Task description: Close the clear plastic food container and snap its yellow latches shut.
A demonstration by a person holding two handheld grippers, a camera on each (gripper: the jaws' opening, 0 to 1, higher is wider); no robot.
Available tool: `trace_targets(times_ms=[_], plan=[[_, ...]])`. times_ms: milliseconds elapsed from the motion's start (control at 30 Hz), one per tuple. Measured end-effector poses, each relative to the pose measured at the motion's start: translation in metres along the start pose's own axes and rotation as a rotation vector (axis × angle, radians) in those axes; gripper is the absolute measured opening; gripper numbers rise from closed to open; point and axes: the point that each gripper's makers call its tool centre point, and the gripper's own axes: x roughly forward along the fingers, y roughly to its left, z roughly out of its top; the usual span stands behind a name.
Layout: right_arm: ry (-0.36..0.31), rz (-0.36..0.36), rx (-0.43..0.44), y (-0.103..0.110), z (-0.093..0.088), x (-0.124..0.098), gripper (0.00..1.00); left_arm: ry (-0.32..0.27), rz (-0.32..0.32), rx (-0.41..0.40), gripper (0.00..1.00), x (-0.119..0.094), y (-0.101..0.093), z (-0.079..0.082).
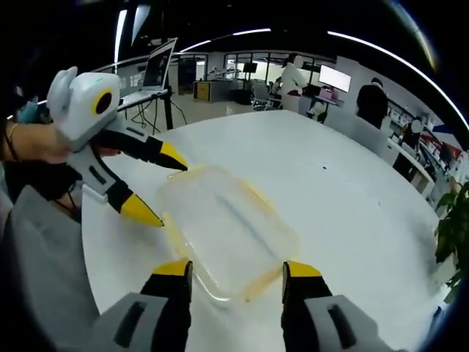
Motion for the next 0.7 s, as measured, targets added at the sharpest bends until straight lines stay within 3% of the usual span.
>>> trace_targets(times_ms=[233,700], plan=[[0.013,0.024,-0.020,-0.009,0.006,0.007,0.47,0.002,0.028,-0.020,0.50,0.005,0.008,0.002],[-0.047,0.037,-0.035,-0.028,0.022,0.026,0.47,-0.004,0.066,-0.048,0.49,0.018,0.034,0.009]])
